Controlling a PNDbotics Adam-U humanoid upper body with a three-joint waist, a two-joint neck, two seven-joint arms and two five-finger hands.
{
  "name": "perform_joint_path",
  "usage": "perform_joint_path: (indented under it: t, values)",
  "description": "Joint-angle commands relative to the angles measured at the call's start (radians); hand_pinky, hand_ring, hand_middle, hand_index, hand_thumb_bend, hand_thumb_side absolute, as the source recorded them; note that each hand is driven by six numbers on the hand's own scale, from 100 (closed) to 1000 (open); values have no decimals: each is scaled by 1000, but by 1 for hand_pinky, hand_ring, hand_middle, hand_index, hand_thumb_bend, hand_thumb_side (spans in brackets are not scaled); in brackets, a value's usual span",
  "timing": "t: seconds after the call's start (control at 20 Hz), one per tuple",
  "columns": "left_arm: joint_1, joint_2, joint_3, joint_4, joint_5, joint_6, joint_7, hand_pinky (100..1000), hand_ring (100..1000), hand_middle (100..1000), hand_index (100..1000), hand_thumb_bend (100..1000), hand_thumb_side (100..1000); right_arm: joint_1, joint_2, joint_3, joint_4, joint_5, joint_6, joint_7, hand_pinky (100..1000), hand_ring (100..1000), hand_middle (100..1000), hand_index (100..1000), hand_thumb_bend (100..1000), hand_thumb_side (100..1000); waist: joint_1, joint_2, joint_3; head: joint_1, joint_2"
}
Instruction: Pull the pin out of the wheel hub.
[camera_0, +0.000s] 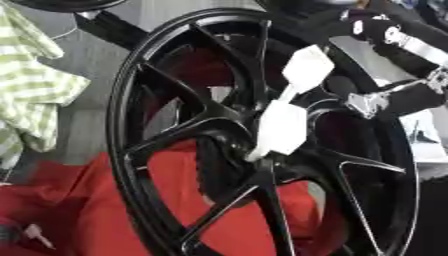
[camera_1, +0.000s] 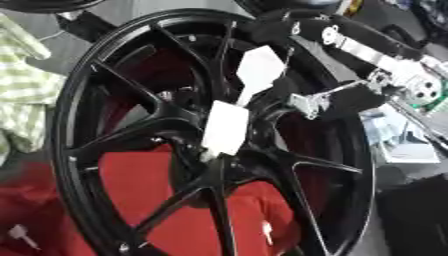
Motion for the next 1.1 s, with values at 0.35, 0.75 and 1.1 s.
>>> perform_joint_path:
  t: [0.35, 0.75, 1.1]
  values:
    - [-4, 9, 0, -21, -7, 2, 3, 572, 653, 582, 741, 100, 759, -4, -13, -16, -13, 14, 21, 10, 967, 942, 936, 920, 100, 202, 5, -12, -4, -9, -14]
    - [-1, 5, -1, -21, -16, 7, 4, 571, 652, 582, 741, 100, 760, -7, -11, -14, -13, -10, 33, 2, 967, 938, 930, 914, 100, 202, 3, -10, -5, -13, -24]
    - [0, 2, -1, -21, -19, 9, 4, 571, 635, 581, 741, 100, 763, -6, -5, -9, -13, -9, 43, 14, 967, 936, 926, 912, 100, 202, -2, -8, -5, -18, -26]
